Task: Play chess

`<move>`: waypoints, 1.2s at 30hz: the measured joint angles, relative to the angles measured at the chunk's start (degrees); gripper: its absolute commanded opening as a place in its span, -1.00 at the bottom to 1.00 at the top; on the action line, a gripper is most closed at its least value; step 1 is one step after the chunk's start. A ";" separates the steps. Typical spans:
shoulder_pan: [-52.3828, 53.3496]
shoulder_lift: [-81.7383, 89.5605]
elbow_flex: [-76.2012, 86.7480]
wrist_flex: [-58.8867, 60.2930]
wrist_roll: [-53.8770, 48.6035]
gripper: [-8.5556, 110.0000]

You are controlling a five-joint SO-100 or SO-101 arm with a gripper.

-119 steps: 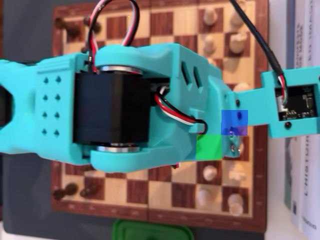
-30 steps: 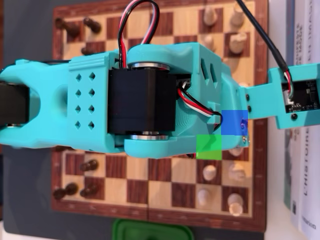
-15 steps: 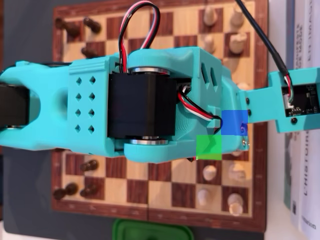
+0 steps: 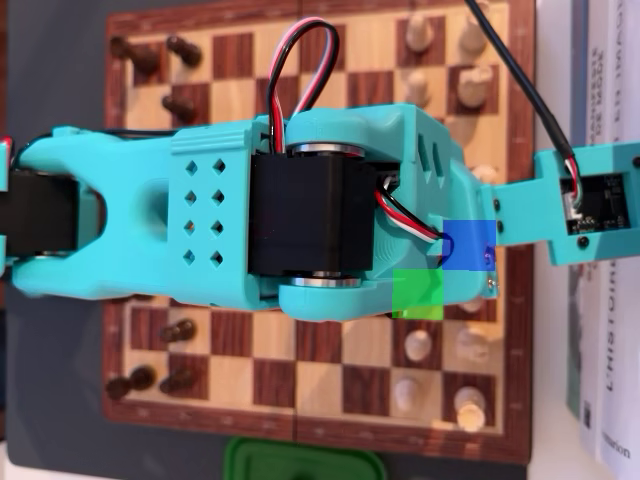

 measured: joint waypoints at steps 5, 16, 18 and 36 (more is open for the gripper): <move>0.26 0.00 0.00 0.00 -0.62 -0.61; 0.26 0.00 0.00 0.00 -0.62 -0.75; 0.26 0.00 0.00 0.00 -0.62 -0.75; 0.26 0.00 0.00 0.09 -0.62 -0.75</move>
